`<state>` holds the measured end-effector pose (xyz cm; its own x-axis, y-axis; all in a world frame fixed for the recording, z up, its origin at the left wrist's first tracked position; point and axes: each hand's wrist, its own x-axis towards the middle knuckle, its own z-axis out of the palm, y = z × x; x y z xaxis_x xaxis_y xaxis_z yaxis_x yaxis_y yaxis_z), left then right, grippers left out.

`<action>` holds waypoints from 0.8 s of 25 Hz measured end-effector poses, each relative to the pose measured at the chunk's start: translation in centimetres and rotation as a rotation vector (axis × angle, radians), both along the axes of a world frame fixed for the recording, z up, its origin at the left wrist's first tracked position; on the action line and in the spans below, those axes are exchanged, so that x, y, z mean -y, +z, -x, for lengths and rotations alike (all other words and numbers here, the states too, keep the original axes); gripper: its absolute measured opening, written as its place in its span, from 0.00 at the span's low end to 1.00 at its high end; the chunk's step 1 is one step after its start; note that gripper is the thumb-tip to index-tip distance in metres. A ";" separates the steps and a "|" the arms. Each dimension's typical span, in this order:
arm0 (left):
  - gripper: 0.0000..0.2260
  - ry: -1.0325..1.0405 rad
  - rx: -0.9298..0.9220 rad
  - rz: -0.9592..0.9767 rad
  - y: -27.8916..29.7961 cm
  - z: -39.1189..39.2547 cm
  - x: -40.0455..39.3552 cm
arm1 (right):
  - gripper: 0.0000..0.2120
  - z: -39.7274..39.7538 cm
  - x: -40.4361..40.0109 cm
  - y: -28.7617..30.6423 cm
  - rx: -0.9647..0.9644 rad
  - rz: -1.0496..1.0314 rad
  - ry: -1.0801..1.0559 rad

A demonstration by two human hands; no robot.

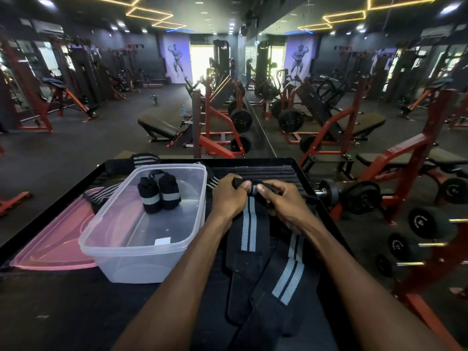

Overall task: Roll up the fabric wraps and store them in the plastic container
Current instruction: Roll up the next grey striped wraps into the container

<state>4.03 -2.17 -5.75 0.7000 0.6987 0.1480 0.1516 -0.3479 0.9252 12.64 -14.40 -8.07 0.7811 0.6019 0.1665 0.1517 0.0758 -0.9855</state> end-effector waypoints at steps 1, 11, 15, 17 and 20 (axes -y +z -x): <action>0.04 -0.006 0.016 0.002 0.0 0.0 0.1 | 0.05 -0.1 -0.1 0.0 0.019 0.001 -0.021; 0.08 0.029 0.014 0.093 -0.2 -0.2 0.0 | 0.12 -0.3 0.0 0.2 -0.065 -0.137 -0.025; 0.04 -0.006 0.029 0.104 -0.2 0.0 0.1 | 0.08 -0.2 0.2 0.3 -0.081 -0.124 -0.063; 0.07 -0.053 0.030 0.189 0.0 0.0 0.3 | 0.11 -0.2 0.3 0.5 -0.002 -0.143 -0.105; 0.25 -0.052 -0.007 0.240 0.1 0.0 0.2 | 0.16 -0.3 0.5 0.6 0.043 -0.140 -0.102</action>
<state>4.00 -2.41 -5.67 0.7366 0.6760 -0.0223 0.1454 -0.1261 0.9813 12.95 -14.86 -7.42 0.8270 0.4887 0.2781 0.2075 0.1944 -0.9587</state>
